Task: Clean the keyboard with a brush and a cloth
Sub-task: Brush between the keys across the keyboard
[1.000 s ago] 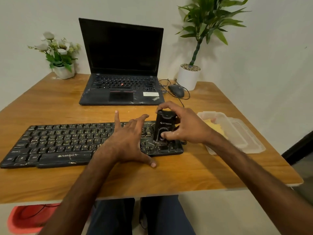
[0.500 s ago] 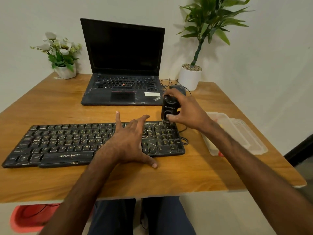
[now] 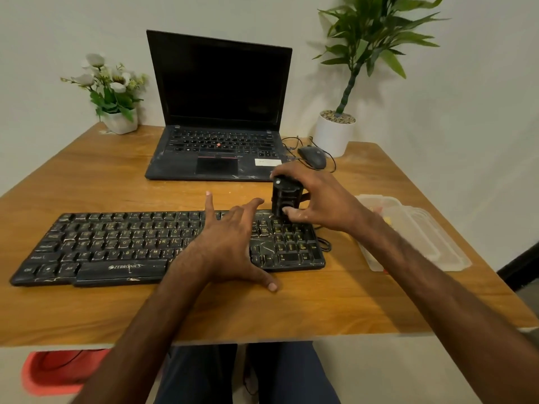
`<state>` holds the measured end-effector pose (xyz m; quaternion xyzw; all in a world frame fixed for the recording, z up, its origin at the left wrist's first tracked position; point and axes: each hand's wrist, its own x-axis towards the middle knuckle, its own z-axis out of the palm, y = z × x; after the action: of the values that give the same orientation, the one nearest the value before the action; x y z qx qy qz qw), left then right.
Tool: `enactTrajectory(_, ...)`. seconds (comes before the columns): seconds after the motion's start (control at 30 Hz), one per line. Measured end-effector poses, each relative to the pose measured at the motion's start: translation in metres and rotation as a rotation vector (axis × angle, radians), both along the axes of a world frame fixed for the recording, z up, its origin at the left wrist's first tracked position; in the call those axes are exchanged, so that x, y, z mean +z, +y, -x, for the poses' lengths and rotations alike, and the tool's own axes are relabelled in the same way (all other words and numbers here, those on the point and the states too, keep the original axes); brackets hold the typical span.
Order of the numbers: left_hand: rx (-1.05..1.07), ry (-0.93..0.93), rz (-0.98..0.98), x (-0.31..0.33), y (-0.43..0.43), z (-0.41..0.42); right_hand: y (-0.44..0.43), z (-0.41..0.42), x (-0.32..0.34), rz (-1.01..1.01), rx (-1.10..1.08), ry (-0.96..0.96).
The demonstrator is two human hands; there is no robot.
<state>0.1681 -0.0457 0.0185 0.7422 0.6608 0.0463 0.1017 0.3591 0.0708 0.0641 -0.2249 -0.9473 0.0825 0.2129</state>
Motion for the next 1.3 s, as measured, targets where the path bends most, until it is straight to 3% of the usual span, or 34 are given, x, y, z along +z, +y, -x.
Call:
enactTrajectory(0.13, 0.001, -0.001, -0.001, -0.001, 0.000, 0.000, 0.007, -0.012, 0.007, -0.032, -0.029, -0.124)
enactTrajectory(0.3, -0.003, 0.000, 0.000, 0.000, 0.001, 0.000, 0.003, -0.014, 0.015, 0.040, -0.028, 0.028)
enactTrajectory(0.53, -0.007, -0.002, -0.008, -0.001, 0.000, 0.001, 0.009, -0.022, 0.012, 0.095, -0.065, -0.013)
enactTrajectory(0.77, -0.006, -0.009, -0.009, -0.001, 0.000, 0.001, 0.005, -0.023, 0.006, 0.258, -0.104, 0.170)
enactTrajectory(0.93, 0.003, -0.014, -0.004, 0.000, -0.002, 0.000, 0.023, -0.017, 0.005, 0.022, -0.193, 0.014)
enactTrajectory(1.07, 0.005, -0.007, 0.002, 0.000, -0.001, 0.000, 0.016, -0.026, 0.003, 0.145, -0.164, 0.176)
enactTrajectory(1.13, 0.003, -0.003, 0.007, 0.000, -0.001, -0.001, 0.006, -0.025, -0.004, 0.174, -0.101, 0.170)
enactTrajectory(1.3, 0.009, -0.010, 0.004, 0.001, -0.001, -0.001, 0.012, -0.027, -0.001, -0.079, -0.182, -0.003)
